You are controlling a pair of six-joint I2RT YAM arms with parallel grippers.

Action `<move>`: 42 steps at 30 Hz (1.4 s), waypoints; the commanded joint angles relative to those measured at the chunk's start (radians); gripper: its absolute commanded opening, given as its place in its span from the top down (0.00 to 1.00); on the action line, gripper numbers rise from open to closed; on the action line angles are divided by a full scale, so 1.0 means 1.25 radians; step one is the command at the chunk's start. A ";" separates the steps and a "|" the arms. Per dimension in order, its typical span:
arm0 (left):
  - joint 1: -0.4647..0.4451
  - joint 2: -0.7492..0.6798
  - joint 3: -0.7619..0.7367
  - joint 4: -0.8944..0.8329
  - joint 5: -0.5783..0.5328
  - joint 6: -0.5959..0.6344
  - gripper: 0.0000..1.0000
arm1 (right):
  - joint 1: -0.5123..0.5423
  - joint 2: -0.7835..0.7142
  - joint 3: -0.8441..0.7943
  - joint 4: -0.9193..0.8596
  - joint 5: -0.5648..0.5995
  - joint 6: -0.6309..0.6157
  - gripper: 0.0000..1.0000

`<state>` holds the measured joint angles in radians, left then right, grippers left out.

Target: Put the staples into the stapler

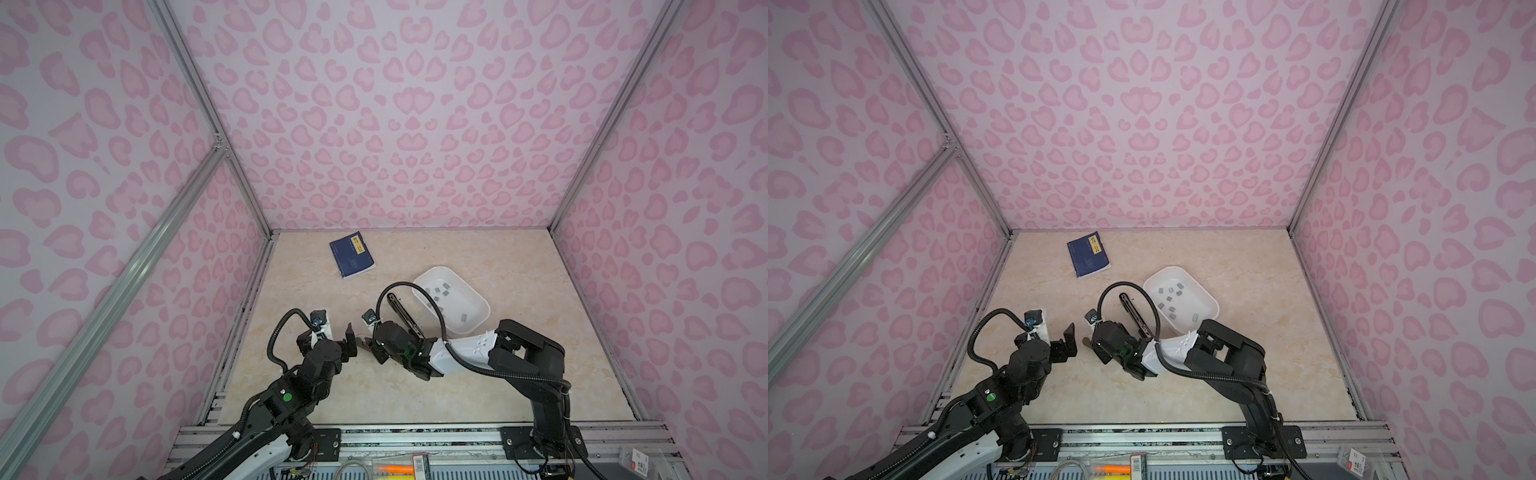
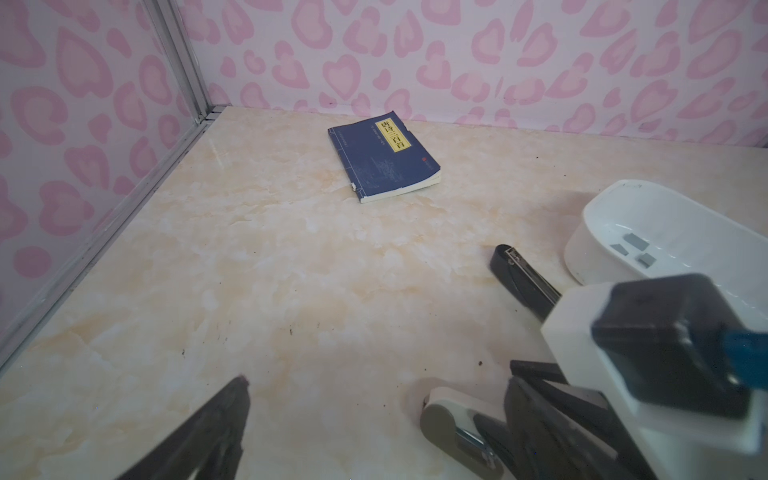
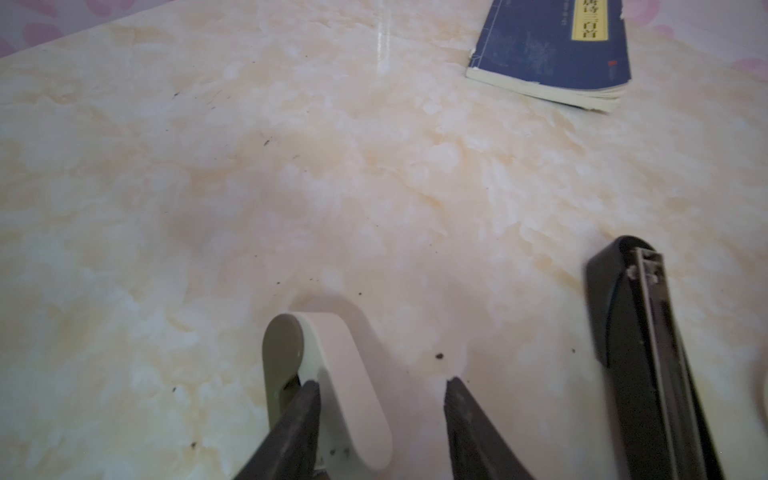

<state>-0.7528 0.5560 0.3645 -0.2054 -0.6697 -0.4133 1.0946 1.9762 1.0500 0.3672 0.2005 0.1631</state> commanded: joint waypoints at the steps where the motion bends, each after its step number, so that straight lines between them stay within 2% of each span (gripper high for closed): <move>1: 0.001 0.000 0.026 -0.012 0.042 0.017 0.04 | -0.001 -0.016 -0.038 0.044 -0.045 -0.012 0.48; 6: 0.001 0.074 0.105 -0.043 0.066 0.024 0.04 | 0.011 -0.059 -0.106 0.125 -0.131 -0.045 0.39; 12: 0.018 0.153 0.229 -0.127 0.058 -0.001 0.04 | 0.014 -0.044 -0.078 0.093 -0.097 -0.021 0.31; 13: 0.037 0.159 0.249 -0.146 0.076 -0.010 0.04 | 0.013 -0.039 -0.067 0.075 -0.086 -0.019 0.30; 14: 0.073 0.164 0.267 -0.154 0.136 -0.014 0.04 | 0.013 -0.032 -0.052 0.052 -0.079 -0.025 0.28; 18: 0.284 0.157 0.284 -0.154 0.377 -0.064 0.04 | 0.013 0.011 -0.002 -0.014 -0.051 -0.056 0.23; 20: 0.352 0.148 0.285 -0.163 0.401 -0.072 0.04 | 0.012 0.028 0.015 -0.037 -0.028 -0.061 0.21; 24: 0.369 0.125 0.266 -0.145 0.363 -0.057 0.04 | 0.004 0.063 0.050 -0.081 -0.022 -0.082 0.21; 28: 0.369 0.114 0.218 -0.093 0.346 -0.034 0.04 | 0.001 0.089 0.086 -0.125 -0.032 -0.100 0.30; 35: 0.368 0.119 0.199 -0.086 0.314 -0.011 0.01 | 0.010 0.089 0.107 -0.189 -0.002 -0.111 0.67; 37: 0.369 0.112 0.199 -0.086 0.311 -0.012 0.01 | 0.019 0.094 0.118 -0.213 0.019 -0.112 0.75; 42: 0.369 0.084 0.189 -0.085 0.309 -0.012 0.01 | 0.070 0.111 0.169 -0.322 0.149 -0.125 0.77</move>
<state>-0.2928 0.6758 0.6079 -0.3428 -0.2668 -0.4393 1.1526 2.0956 1.2369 0.1116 0.2768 0.0299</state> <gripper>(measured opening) 0.987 0.267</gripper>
